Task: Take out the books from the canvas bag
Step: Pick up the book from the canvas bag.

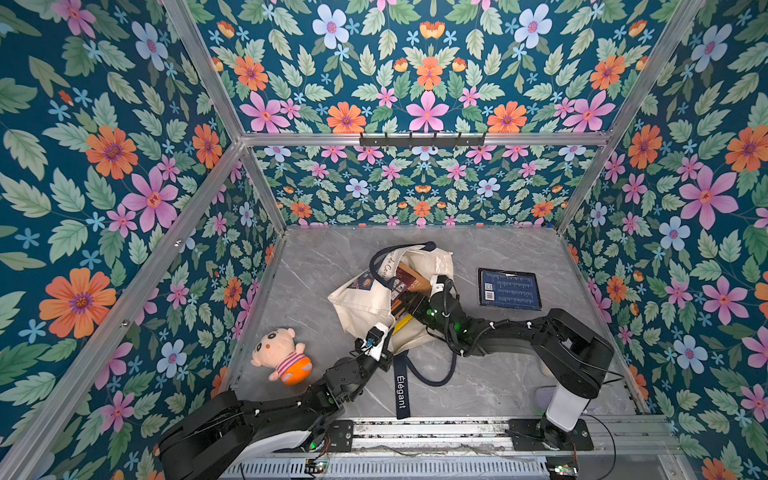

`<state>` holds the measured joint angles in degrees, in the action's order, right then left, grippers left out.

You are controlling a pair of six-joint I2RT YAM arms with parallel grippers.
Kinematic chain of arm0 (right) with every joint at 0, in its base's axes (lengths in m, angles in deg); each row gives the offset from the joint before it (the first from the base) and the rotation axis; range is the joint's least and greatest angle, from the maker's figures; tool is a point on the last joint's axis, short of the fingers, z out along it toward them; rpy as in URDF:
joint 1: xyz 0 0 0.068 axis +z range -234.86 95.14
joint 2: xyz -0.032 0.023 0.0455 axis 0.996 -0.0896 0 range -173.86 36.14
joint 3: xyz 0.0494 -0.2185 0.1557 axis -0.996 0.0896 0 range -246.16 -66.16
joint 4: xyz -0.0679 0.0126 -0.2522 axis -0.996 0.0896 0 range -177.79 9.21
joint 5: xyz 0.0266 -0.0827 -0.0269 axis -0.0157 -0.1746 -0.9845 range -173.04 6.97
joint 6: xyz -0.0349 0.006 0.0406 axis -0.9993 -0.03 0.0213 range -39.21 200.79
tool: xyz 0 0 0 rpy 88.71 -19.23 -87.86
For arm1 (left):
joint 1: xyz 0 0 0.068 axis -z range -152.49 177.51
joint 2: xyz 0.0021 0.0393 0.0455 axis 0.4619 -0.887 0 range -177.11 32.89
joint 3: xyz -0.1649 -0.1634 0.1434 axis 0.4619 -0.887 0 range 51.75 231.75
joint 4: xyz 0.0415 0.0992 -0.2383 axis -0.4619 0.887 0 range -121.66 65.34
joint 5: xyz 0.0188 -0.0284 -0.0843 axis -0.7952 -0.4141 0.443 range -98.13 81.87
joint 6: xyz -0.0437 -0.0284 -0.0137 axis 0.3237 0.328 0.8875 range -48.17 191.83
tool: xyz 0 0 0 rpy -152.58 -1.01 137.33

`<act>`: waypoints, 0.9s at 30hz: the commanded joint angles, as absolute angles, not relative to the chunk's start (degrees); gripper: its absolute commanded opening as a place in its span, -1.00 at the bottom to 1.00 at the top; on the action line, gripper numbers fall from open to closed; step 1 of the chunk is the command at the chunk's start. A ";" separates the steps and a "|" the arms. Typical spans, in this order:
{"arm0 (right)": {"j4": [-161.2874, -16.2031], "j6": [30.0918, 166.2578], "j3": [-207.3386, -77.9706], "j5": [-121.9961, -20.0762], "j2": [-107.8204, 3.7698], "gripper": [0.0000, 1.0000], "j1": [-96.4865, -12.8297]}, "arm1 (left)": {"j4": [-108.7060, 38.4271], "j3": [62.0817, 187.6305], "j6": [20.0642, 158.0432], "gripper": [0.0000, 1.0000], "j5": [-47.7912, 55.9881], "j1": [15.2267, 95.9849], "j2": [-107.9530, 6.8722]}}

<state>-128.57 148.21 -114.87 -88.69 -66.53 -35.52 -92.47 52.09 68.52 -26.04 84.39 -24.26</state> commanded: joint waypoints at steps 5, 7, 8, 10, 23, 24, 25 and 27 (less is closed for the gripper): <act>-137.92 149.96 -116.15 -90.71 -69.83 -0.09 -33.80 | -97.22 50.50 67.97 -1.00 -24.78 84.46 -24.19; -137.73 150.57 -116.52 -91.01 -70.45 -0.23 -33.80 | -97.22 50.42 67.88 -1.00 -24.82 84.48 -24.15; -137.66 150.98 -116.46 -91.35 -70.56 -0.31 -33.80 | -97.22 50.44 67.88 -1.00 -24.80 84.46 -24.16; -137.52 151.27 -115.85 -92.12 -70.20 -0.45 -33.74 | -97.22 50.38 67.88 -1.00 -24.80 84.53 -24.01; -122.73 145.72 -114.65 -93.12 -56.20 -0.94 -33.66 | -97.33 49.69 68.49 -1.00 -27.43 84.55 -22.00; -121.15 144.77 -114.76 -93.13 -54.88 -0.96 -33.69 | -97.25 49.81 68.66 -1.00 -27.55 84.55 -21.94; -119.36 143.94 -114.97 -92.99 -53.60 -0.98 -33.71 | -97.15 49.88 68.76 -1.00 -27.88 84.55 -22.02; -116.29 142.50 -115.10 -92.94 -51.36 -1.00 -33.77 | -97.14 50.03 69.06 -1.00 -28.40 84.55 -22.46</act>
